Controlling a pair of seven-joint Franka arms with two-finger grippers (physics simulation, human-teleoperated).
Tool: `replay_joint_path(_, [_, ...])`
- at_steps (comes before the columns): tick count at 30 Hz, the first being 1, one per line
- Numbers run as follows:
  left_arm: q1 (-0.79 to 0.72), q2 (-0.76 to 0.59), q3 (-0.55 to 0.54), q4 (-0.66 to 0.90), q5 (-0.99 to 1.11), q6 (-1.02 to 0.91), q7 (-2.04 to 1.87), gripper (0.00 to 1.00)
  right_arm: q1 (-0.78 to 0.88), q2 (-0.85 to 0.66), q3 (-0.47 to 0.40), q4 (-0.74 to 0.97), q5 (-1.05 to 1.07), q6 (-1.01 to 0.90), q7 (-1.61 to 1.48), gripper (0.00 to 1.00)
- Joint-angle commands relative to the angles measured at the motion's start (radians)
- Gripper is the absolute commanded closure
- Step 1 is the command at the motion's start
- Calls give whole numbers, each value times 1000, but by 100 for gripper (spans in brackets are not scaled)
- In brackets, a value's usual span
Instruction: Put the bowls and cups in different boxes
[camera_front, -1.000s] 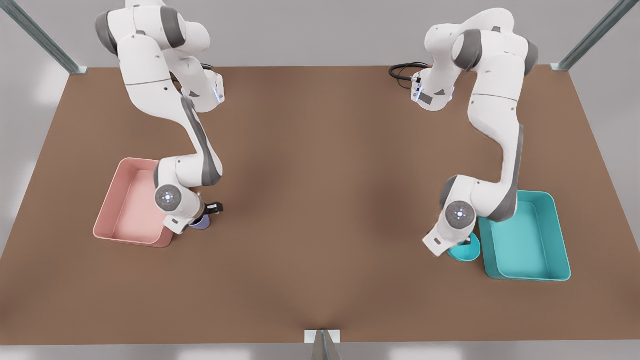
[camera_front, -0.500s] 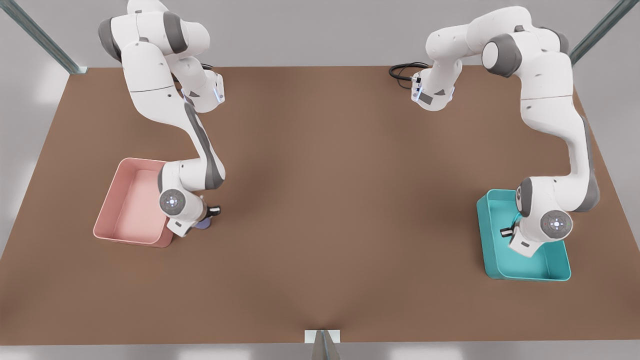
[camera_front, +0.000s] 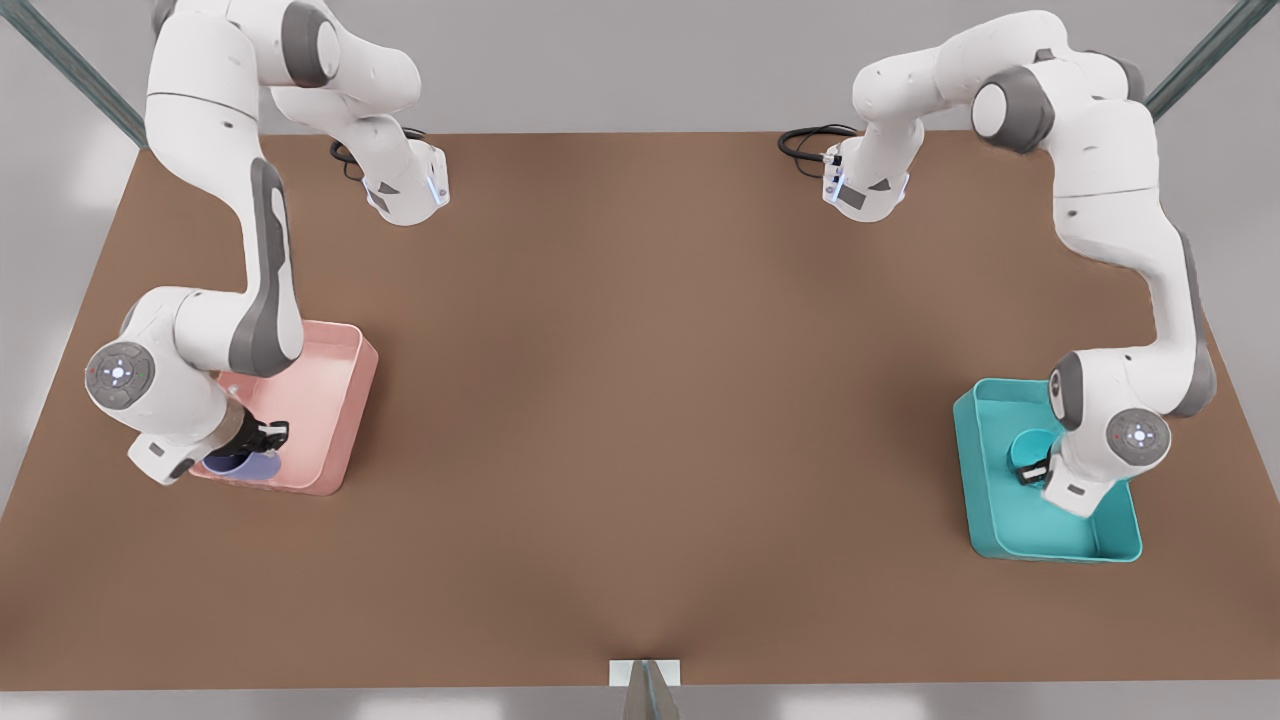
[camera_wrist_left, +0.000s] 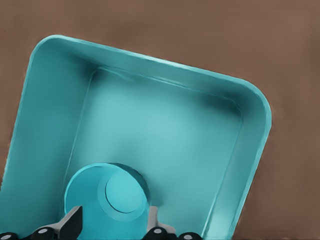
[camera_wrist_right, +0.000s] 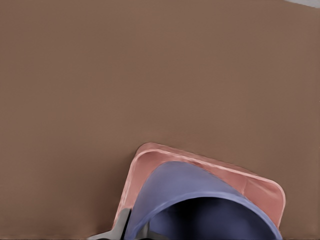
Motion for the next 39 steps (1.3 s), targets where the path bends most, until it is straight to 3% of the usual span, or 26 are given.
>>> replay_joint_path(1, [-38, -78, -1, 12, -71, -142, 3, 0, -7, -2, -11, -36, -33, -91, -330, 79])
replay_joint_path(5, [-237, -308, -3, 40, -239, -468, 6, 0, -18, 1, -13, -127, -33, 9, -324, 79])
replay_joint_path(6, [-249, -322, -3, 58, -261, -514, 22, 0, -18, 10, -13, -130, -33, 36, -324, 79])
replay_joint_path(7, [-272, -277, -13, 188, -264, -645, 68, 0, -18, 15, -13, -165, -33, 88, -323, 79])
replay_joint_path(12, [-274, -270, -78, 213, -309, -680, 72, 0, -28, 67, -11, -234, -15, 279, -318, 79])
replay_joint_path(17, [-268, -268, -78, 213, -306, -673, 78, 0, -31, 65, -11, -271, -6, 337, -318, 79])
replay_joint_path(18, [-268, -268, -78, 213, -306, -671, 78, 0, -31, 67, -10, -271, -4, 336, -318, 31])
replay_joint_path(19, [-268, -268, -78, 213, -306, -671, 78, 0, -31, 68, -10, -270, -4, 333, -318, 0])
replay_joint_path(29, [-262, -268, -78, 210, -306, -657, 78, 0, -21, 48, 0, -233, -4, 290, -315, 0])
replay_joint_path(32, [-262, -263, -78, 210, -293, -657, 78, 0, -4, -93, 4, -193, 36, 90, -324, 0])
replay_joint_path(36, [-262, -263, -78, 210, -292, -657, 78, 0, 70, -143, 3, 117, 88, -421, -42, 0])
replay_joint_path(39, [-262, -263, -78, 210, -292, -654, 78, 0, 120, -130, 3, 270, 39, -505, 56, 0])
